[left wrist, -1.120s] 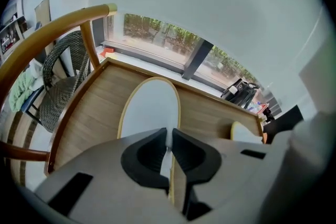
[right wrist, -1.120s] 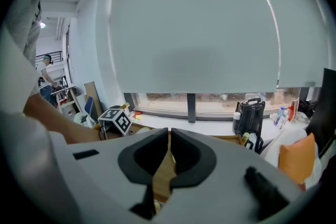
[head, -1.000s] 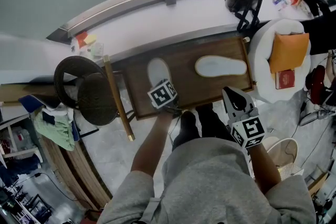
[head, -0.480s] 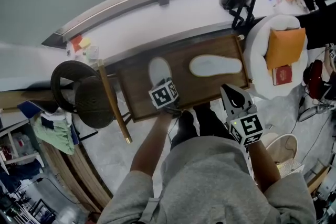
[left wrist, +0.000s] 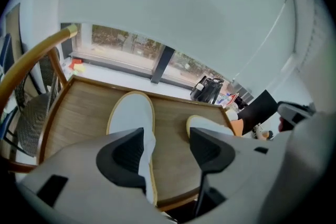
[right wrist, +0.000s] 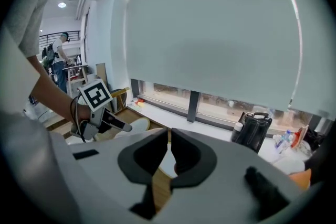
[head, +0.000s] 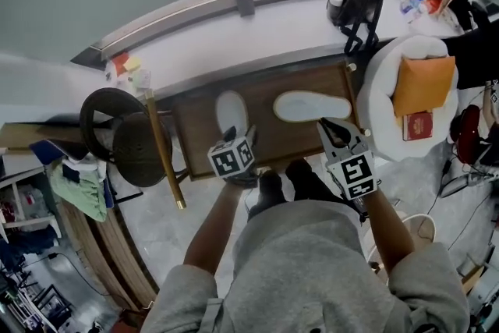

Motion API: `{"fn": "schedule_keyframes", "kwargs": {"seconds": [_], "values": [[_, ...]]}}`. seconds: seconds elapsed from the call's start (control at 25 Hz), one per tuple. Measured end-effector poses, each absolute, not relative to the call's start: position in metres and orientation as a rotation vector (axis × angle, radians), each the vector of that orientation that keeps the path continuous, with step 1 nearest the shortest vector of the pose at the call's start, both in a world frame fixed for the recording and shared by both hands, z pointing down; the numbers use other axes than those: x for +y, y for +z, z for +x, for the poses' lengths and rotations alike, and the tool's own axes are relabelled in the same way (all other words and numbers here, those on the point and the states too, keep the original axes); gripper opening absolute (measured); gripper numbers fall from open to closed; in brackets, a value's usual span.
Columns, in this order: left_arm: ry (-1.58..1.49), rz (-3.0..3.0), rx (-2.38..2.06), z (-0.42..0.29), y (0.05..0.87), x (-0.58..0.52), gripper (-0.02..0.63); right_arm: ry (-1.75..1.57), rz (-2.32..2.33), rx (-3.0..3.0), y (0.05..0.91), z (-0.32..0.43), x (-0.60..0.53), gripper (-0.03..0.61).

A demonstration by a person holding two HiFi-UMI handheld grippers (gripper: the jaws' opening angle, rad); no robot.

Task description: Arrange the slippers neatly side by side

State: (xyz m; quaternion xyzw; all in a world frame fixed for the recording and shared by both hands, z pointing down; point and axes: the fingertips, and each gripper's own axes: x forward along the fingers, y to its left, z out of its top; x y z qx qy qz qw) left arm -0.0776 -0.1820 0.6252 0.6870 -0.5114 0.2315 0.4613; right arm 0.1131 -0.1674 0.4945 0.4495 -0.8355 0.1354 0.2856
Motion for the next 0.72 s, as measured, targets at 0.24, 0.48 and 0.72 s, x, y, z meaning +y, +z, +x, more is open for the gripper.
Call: {"fn": "schedule_keyframes", "kwargs": {"seconds": [0.24,0.48,0.72], "values": [[0.631,1.791,-1.439,-0.075,0.583,-0.172,0.250,0.393,1.043,-2.258,0.529,0.138,-0.179,0.034],[0.685,1.780,-1.673,-0.082,0.543,-0.169,0.035,0.437,0.942,-2.268,0.560,0.157,-0.195,0.035],[0.623,1.793,-1.762,-0.064,0.524,-0.158,0.018,0.440,0.863,-2.266,0.591,0.177,-0.195,0.040]]}}
